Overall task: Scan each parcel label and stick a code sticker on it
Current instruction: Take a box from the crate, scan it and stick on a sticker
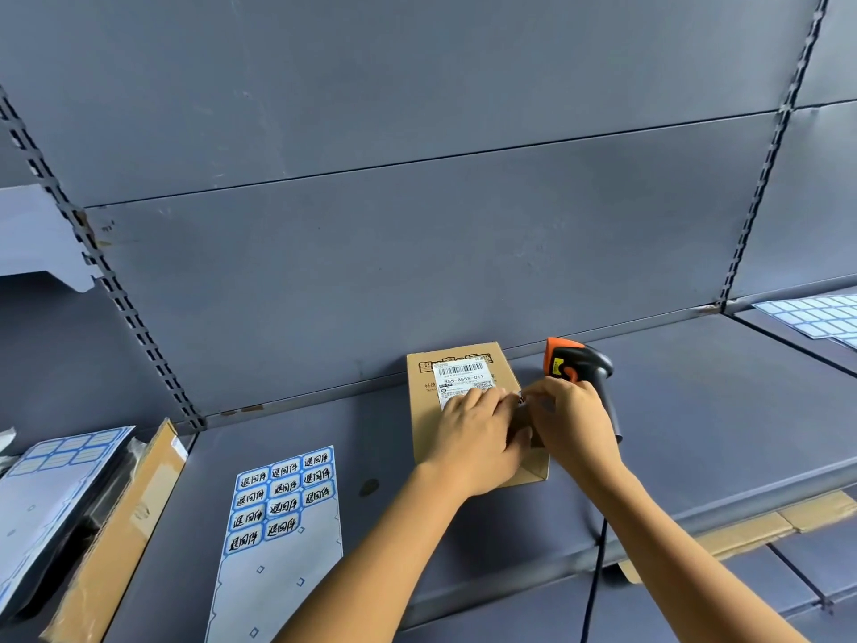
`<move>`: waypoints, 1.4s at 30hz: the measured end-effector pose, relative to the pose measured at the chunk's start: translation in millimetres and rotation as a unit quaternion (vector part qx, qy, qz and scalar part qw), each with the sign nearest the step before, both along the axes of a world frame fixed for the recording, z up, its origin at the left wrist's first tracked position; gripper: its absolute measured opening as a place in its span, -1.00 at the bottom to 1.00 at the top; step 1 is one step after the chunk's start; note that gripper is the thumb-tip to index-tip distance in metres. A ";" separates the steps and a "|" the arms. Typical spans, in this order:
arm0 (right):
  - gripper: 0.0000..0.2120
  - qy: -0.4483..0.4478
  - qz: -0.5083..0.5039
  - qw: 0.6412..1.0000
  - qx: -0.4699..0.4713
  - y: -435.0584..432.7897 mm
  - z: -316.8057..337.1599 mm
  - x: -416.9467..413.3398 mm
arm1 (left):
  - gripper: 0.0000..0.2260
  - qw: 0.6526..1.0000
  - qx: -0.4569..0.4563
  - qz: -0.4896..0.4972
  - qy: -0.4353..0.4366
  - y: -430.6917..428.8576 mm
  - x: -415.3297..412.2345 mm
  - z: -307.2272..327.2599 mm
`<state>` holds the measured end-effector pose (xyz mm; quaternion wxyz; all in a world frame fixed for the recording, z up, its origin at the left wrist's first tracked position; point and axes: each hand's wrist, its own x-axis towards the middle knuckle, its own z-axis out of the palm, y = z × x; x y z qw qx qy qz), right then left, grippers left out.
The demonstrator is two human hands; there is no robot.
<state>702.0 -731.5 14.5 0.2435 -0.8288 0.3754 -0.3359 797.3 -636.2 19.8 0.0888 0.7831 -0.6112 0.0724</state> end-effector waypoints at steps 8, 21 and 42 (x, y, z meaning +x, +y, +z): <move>-0.82 -0.075 -0.023 0.995 0.059 6.0 -6.2 -11.1 | -0.25 1.000 0.006 0.005 -0.017 -2.9 0.5 -2.8; -0.82 -0.116 0.030 0.924 0.364 23.0 -15.9 -21.7 | -0.16 0.999 0.030 0.008 -0.042 -4.2 3.2 -3.8; -0.55 -0.291 0.145 0.783 0.530 17.6 20.1 -98.7 | -0.74 0.849 -0.456 0.168 0.207 76.4 -57.5 17.5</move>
